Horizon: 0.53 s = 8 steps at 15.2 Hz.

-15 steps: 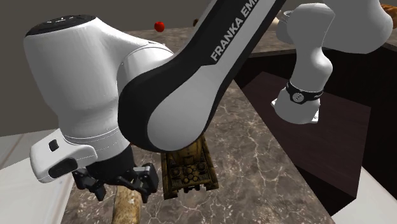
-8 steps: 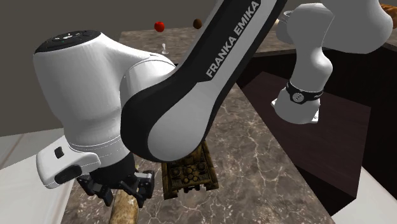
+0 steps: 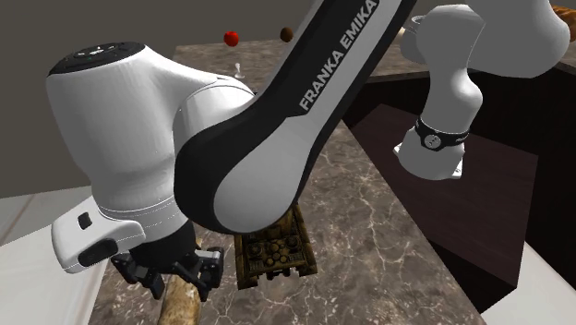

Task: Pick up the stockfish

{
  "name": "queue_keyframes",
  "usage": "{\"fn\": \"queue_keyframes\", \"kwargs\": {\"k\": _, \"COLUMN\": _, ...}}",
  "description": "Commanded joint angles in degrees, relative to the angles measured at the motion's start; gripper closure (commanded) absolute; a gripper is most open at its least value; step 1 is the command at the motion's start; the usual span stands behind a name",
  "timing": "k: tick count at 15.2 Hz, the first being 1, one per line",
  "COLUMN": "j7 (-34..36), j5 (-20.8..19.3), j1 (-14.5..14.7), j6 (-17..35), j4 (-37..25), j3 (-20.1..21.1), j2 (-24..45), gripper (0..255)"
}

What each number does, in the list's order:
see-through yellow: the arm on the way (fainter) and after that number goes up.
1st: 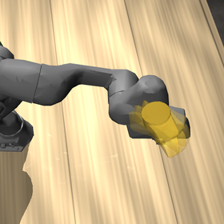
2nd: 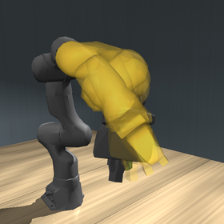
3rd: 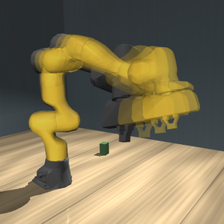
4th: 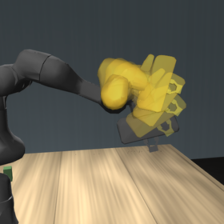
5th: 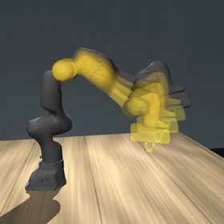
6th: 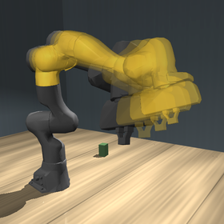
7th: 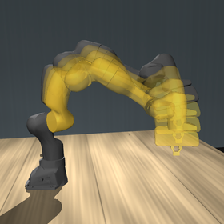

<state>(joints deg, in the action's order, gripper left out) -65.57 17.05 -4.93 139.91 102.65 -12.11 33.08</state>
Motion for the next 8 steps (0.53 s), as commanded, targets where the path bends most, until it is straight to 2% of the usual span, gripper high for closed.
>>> {"fn": "queue_keyframes", "kwargs": {"k": 1, "j7": 0.29, "j5": -0.3, "j1": 0.19, "j6": -0.76, "j4": 0.03, "j3": -0.19, "j2": -0.68, "gripper": 255}}
{"fn": "queue_keyframes", "kwargs": {"k": 8, "j7": 1.43, "j5": -1.67, "j1": 0.79, "j6": -4.56, "j4": -0.45, "j3": -1.12, "j2": -4.07, "gripper": 255}}
